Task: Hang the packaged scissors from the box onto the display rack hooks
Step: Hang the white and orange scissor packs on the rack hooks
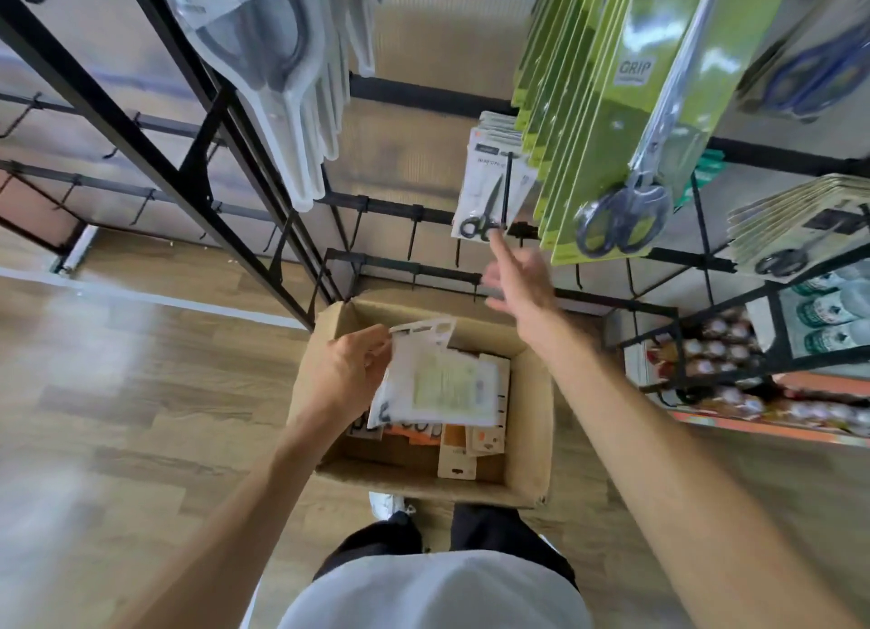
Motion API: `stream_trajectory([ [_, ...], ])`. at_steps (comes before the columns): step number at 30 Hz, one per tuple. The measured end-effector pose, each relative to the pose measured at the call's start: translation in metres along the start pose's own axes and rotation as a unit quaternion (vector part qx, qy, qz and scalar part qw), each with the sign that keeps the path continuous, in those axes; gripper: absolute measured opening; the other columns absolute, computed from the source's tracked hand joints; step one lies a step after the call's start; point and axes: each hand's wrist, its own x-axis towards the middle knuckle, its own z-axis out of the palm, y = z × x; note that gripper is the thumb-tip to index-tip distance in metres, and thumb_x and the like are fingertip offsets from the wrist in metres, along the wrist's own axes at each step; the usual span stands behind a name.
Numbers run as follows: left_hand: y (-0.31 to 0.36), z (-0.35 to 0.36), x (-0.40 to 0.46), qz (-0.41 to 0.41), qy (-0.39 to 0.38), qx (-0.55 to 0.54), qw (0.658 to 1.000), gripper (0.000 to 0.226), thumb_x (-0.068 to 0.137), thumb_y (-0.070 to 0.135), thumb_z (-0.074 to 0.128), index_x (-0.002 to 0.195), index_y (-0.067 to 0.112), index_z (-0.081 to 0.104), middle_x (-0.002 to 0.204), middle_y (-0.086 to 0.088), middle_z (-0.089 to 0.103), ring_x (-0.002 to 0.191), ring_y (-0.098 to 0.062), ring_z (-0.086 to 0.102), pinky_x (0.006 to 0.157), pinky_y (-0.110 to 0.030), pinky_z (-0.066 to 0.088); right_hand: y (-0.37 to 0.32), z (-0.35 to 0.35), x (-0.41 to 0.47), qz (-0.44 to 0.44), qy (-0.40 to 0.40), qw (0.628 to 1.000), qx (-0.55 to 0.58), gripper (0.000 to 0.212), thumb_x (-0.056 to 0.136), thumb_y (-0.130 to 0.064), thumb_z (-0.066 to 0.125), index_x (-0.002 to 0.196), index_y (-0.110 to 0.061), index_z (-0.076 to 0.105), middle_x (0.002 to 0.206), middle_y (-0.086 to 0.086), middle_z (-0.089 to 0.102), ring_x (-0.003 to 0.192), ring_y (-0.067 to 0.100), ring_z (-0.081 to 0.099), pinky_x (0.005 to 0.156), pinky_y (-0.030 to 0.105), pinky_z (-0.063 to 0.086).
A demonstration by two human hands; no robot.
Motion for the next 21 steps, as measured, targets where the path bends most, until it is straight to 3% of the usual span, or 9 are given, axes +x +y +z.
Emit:
stream_trajectory([
  [1,0.003,0.005,0.001,-0.006,-0.003,0.010,1.000,0.026,0.096,0.051,0.049,0.079,0.032,0.052,0.074,0.008,0.069,0.063,-0.009,0.066,0.051,-0.027,0.055,0.006,0.012,-0.006,0.015,-0.050,0.998,-0.018,0.070,0.087,-0.076,0.047,0.118,-0.016,0.064,0.116,0.008,0.070,0.102,0.023,0.069,0.091,0.045,0.057],
  [2,0.009,0.009,0.002,-0.011,0.002,0.018,1.000,0.030,0.097,0.048,0.054,0.075,0.027,0.050,0.068,0.007,0.066,0.056,-0.009,0.061,0.047,-0.020,0.049,0.004,0.028,-0.023,0.086,-0.130,0.988,-0.006,0.070,0.090,-0.075,0.044,0.114,-0.013,0.065,0.113,0.008,0.070,0.103,0.025,0.068,0.091,0.046,0.056],
  [3,0.018,0.011,0.002,-0.012,0.008,0.026,1.000,0.029,0.097,0.040,0.059,0.073,0.024,0.052,0.064,0.007,0.064,0.050,-0.006,0.055,0.044,-0.012,0.042,0.016,0.033,-0.033,0.099,-0.162,0.982,0.017,0.068,0.092,-0.073,0.041,0.112,-0.014,0.067,0.113,0.010,0.070,0.106,0.026,0.066,0.095,0.047,0.052],
  [4,0.026,0.013,0.002,-0.009,0.010,0.037,0.999,0.027,0.097,0.033,0.061,0.074,0.019,0.056,0.064,0.007,0.063,0.049,-0.001,0.051,0.045,-0.010,0.040,0.027,0.034,-0.039,0.090,-0.175,0.980,-0.028,0.064,0.094,-0.070,0.041,0.110,-0.014,0.069,0.114,0.013,0.069,0.107,0.026,0.064,0.098,0.046,0.049],
  [6,0.037,0.014,-0.002,-0.011,0.005,0.052,0.999,0.025,0.098,0.030,0.060,0.079,0.014,0.061,0.070,0.009,0.064,0.051,0.003,0.052,0.046,-0.008,0.039,0.041,0.034,-0.046,0.054,-0.155,0.986,-0.030,0.056,0.097,-0.062,0.044,0.114,-0.014,0.068,0.117,0.014,0.068,0.104,0.020,0.063,0.099,0.042,0.048],
  [9,0.038,0.011,-0.007,-0.017,-0.001,0.048,0.999,0.027,0.099,0.030,0.059,0.076,0.017,0.053,0.076,0.009,0.066,0.051,0.003,0.050,0.045,-0.006,0.037,0.046,0.028,-0.051,0.027,-0.145,0.989,-0.001,0.048,0.099,-0.054,0.049,0.120,-0.014,0.065,0.119,0.005,0.068,0.109,0.014,0.062,0.103,0.042,0.048],
  [13,0.041,0.007,-0.011,-0.016,-0.004,0.041,0.999,0.028,0.099,0.027,0.059,0.074,0.016,0.052,0.078,0.009,0.066,0.054,0.004,0.052,0.045,-0.007,0.038,0.054,0.019,-0.052,-0.012,-0.167,0.986,0.023,0.037,0.099,-0.043,0.056,0.116,-0.012,0.065,0.111,0.005,0.073,0.105,0.012,0.068,0.093,0.033,0.054],
  [17,0.041,0.006,-0.010,-0.019,-0.014,0.036,0.999,0.031,0.100,0.032,0.057,0.077,0.012,0.054,0.091,0.003,0.075,0.068,-0.013,0.068,0.048,-0.014,0.046,0.061,0.017,-0.057,-0.057,-0.152,0.986,0.021,0.017,0.095,-0.029,0.065,0.106,-0.017,0.069,0.112,0.003,0.072,0.107,0.016,0.068,0.096,0.040,0.056],
  [21,0.052,-0.001,-0.012,-0.007,0.006,0.018,1.000,0.028,0.100,0.029,0.058,0.077,0.013,0.051,0.089,0.002,0.074,0.068,-0.007,0.063,0.048,-0.007,0.042,0.059,0.013,-0.065,-0.146,-0.103,0.982,-0.058,0.004,0.095,-0.031,0.066,0.096,-0.029,0.069,0.102,-0.006,0.072,0.101,0.012,0.067,0.092,0.045,0.057],
])
